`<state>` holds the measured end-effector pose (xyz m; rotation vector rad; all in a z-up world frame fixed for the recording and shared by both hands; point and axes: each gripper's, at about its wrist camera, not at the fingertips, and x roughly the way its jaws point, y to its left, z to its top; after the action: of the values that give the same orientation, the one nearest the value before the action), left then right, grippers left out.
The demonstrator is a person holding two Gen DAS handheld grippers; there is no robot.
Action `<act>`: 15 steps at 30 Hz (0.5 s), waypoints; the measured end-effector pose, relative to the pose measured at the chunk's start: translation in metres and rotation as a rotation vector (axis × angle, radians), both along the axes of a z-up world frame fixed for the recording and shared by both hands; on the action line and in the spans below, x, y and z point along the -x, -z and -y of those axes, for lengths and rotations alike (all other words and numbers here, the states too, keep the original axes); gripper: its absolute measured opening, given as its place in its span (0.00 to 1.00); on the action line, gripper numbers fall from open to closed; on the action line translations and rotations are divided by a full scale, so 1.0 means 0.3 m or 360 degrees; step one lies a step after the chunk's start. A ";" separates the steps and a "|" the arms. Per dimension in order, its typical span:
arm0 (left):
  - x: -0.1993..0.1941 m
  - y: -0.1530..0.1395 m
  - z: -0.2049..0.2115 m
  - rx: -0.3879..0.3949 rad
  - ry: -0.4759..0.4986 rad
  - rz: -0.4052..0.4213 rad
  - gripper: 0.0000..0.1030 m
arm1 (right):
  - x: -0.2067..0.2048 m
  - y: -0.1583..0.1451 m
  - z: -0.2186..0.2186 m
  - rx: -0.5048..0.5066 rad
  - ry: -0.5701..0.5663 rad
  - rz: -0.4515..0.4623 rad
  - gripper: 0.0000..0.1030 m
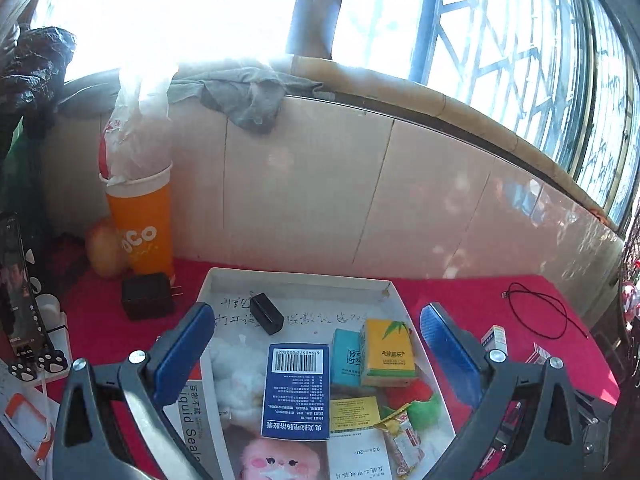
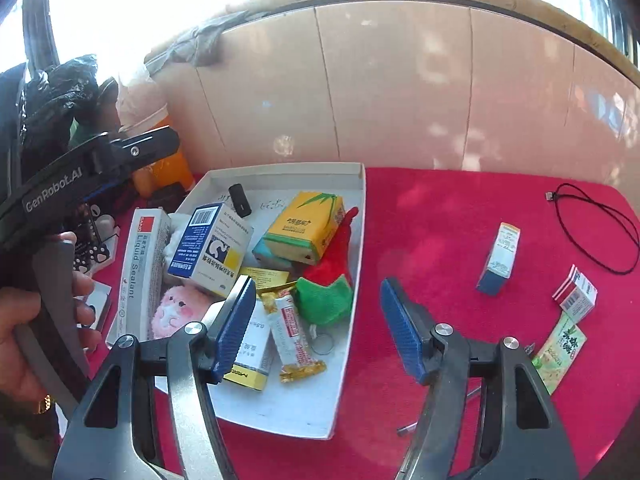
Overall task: Organize objects
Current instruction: 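Withdraw both open tools from the tray back over the table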
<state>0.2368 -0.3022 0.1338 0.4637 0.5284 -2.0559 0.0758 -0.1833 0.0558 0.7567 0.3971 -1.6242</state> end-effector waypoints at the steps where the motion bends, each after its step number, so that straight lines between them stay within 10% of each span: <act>1: 0.026 0.002 -0.017 -0.0014 0.0049 0.0003 1.00 | 0.053 -0.009 -0.016 0.0012 0.0047 -0.0015 0.64; 7: 0.225 0.078 -0.152 -0.0143 0.0424 0.0104 1.00 | 0.464 -0.014 -0.121 -0.0033 0.0418 -0.0064 0.64; 15: 0.596 0.281 -0.391 -0.0291 0.0982 0.0436 1.00 | 0.789 0.145 -0.181 -0.0236 0.0422 -0.0070 0.64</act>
<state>0.0581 -0.1849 0.0495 1.1107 0.4411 -2.4723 -0.1608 -0.1291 0.0123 0.9167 0.4684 -1.8769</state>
